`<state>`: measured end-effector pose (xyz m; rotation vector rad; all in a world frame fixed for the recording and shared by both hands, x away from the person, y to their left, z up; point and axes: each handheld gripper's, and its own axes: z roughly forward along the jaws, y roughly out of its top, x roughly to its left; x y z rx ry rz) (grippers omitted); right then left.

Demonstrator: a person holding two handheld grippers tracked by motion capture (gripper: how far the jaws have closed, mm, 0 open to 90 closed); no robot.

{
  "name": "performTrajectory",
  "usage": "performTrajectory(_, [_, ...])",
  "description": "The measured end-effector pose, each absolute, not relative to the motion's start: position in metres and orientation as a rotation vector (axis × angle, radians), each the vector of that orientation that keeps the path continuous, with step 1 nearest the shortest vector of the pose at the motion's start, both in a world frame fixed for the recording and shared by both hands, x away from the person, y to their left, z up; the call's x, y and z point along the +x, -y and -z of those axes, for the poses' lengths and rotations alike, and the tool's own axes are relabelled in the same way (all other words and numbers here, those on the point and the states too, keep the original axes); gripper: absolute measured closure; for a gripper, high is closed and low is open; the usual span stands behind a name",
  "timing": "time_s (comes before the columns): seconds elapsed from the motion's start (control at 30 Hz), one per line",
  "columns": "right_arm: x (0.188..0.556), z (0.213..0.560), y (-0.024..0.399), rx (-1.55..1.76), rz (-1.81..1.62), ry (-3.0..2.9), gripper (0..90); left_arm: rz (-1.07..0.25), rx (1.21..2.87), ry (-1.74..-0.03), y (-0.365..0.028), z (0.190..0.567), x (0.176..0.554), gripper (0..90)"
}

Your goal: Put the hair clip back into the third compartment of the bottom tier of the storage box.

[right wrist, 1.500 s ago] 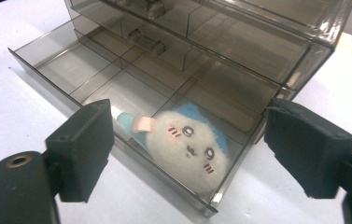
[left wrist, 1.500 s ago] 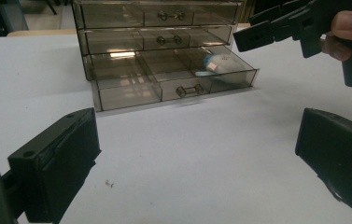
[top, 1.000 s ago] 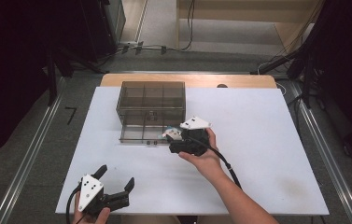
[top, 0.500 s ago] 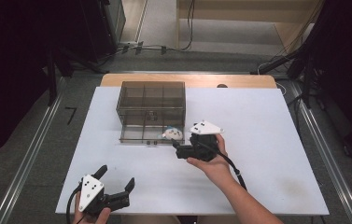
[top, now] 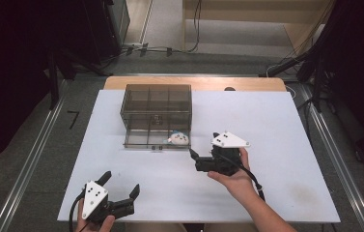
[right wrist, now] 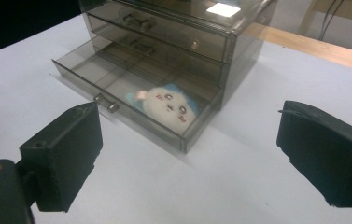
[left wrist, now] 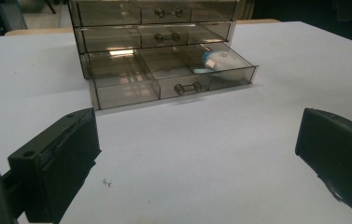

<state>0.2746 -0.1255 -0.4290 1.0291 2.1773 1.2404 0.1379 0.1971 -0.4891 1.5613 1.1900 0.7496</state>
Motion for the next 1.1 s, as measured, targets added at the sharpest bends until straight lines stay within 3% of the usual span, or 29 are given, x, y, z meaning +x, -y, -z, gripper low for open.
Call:
performTrajectory(0.17, [0.267,0.430,0.139,1.036,-1.222,-2.162,5.5,-0.748,1.561,-1.189,-0.197,0.489,0.138,0.0])
performTrajectory(0.23, [0.263,0.431,0.145,1.034,-1.213,-2.156,0.0,-0.748,1.560,-1.191,-0.197,0.489,0.138,0.0])
performTrajectory(1.1, [0.233,0.441,0.233,1.116,-1.174,-2.061,0.0,-0.743,1.564,-1.188,-0.195,0.489,0.138,0.0])
